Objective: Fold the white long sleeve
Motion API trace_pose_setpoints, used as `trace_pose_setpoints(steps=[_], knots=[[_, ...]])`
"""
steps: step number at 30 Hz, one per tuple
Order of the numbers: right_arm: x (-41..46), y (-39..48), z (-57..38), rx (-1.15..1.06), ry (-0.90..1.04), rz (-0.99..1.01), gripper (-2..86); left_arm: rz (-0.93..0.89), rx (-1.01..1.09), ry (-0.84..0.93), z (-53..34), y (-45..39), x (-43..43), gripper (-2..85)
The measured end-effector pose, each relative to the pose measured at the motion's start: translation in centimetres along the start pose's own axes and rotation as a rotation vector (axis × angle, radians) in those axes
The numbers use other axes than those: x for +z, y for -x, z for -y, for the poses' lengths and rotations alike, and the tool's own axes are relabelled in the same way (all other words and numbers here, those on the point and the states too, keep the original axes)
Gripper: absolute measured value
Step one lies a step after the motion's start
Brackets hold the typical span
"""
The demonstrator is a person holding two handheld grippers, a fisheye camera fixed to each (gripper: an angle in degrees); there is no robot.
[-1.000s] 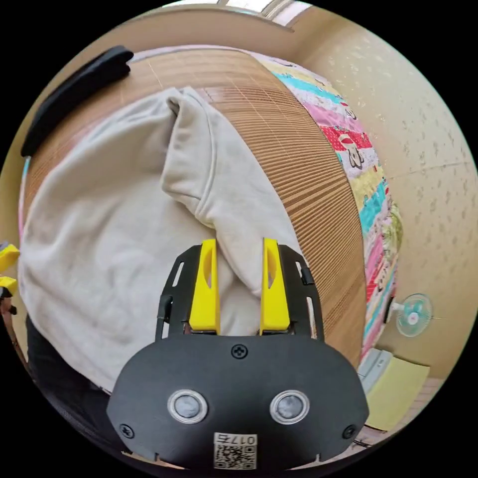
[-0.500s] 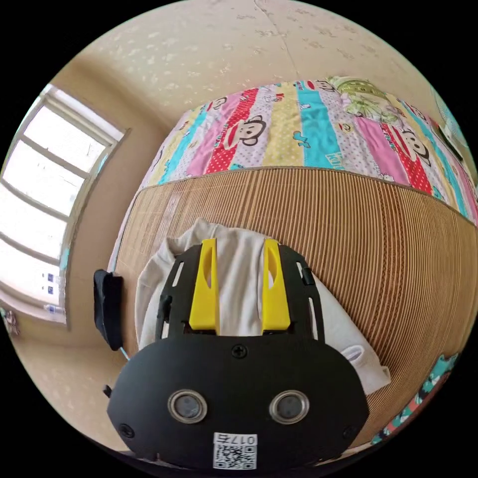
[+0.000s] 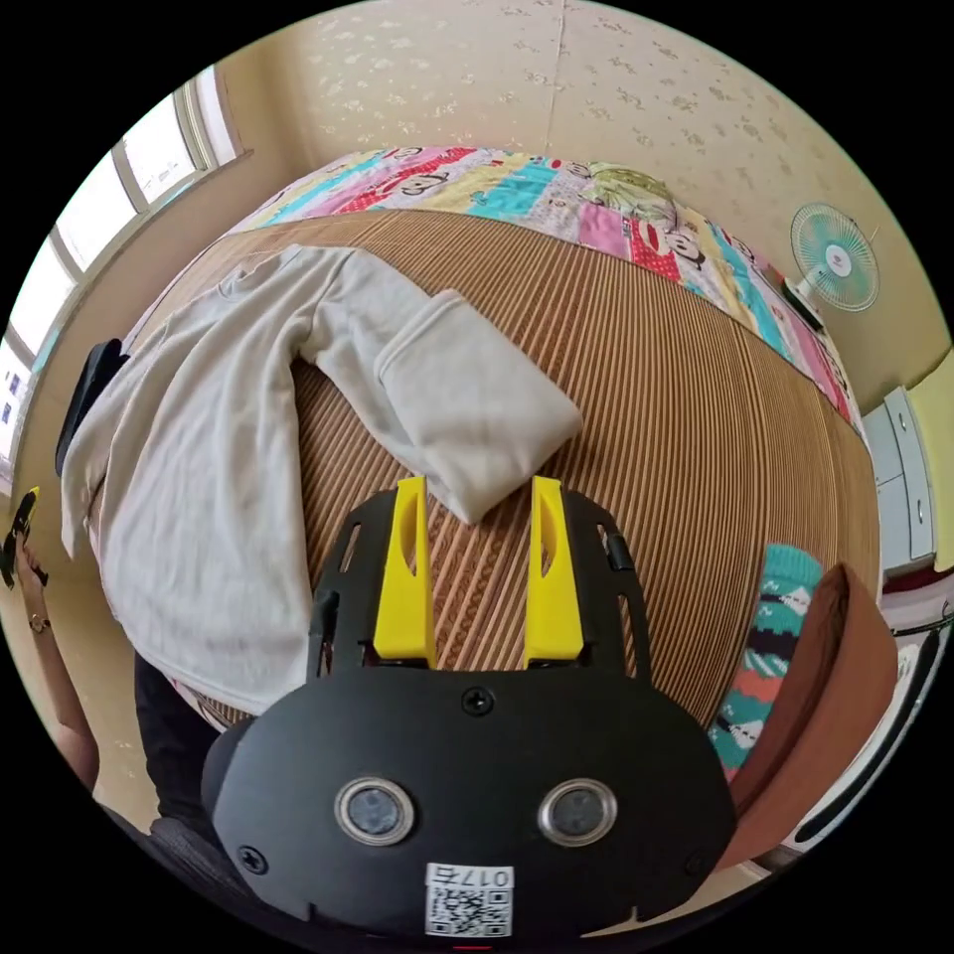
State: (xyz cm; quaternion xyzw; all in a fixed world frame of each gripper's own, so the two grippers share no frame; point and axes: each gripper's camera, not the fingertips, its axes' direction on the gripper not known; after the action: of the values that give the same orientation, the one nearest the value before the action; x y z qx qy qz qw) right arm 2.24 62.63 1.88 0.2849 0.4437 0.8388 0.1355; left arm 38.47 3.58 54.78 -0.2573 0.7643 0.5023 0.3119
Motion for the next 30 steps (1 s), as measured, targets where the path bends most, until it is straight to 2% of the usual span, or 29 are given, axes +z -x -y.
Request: trace_pose_setpoints(steps=[3, 5, 6, 7, 9, 11, 12, 13, 15, 19, 23, 27, 29, 30], knots=[[4.2, 0.6, -0.3, -0.052, 0.109, 0.005, 13.4, -0.241, 0.128, 0.036, -3.9, -2.5, 0.1, 7.1], [4.9, 1.9, 0.4, -0.162, 0.078, -0.046, 10.0, -0.251, 0.248, 0.167, -7.0, -5.2, 1.5, 7.4], [4.9, 2.3, 1.6, -0.212, 0.092, -0.054, 5.0, -0.232, 0.313, 0.259, -9.1, -6.6, 2.5, 8.0], [5.1, 1.5, 3.5, -0.185, 0.139, -0.111, 4.2, -0.224, 0.34, 0.3, -10.2, -7.2, 2.8, 8.4], [3.0, -2.4, 6.7, -0.005, 0.08, -0.217, 3.2, -0.204, 0.413, 0.377, -14.0, -8.2, 3.2, 9.3], [-1.6, -9.3, 8.1, 0.327, -0.05, -0.109, 3.0, -0.177, 0.429, 0.392, -15.9, -7.8, 2.7, 9.4], [-4.0, -13.2, 7.5, 0.546, -0.098, 0.021, 3.4, -0.164, 0.417, 0.384, -16.8, -7.1, 2.1, 9.8], [-5.4, -14.6, 7.0, 0.57, -0.14, 0.195, 4.1, -0.165, 0.407, 0.38, -17.2, -6.6, 1.9, 10.0], [-5.7, -12.3, 7.3, 0.394, -0.102, 0.332, 7.6, -0.201, 0.338, 0.4, -18.0, -4.5, 1.7, 11.5], [0.0, 1.2, 5.3, -0.118, 0.268, 0.345, 9.8, -0.277, 0.236, 0.44, -17.6, -1.7, 2.1, 13.5], [3.8, 9.1, 2.2, -0.364, 0.372, 0.437, 9.1, -0.299, 0.266, 0.543, -16.4, -1.8, 3.8, 13.4], [4.1, 12.0, 1.3, -0.539, 0.373, 0.313, 5.4, -0.199, 0.386, 0.537, -16.2, -3.1, 2.8, 9.2], [3.6, 13.1, 1.2, -0.605, 0.411, 0.215, 4.1, -0.276, 0.412, 0.537, -16.5, -3.1, 1.6, 4.0], [3.4, 13.7, 1.1, -0.639, 0.436, 0.074, 3.6, -0.379, 0.43, 0.57, -17.0, -3.2, 1.2, 3.4]])
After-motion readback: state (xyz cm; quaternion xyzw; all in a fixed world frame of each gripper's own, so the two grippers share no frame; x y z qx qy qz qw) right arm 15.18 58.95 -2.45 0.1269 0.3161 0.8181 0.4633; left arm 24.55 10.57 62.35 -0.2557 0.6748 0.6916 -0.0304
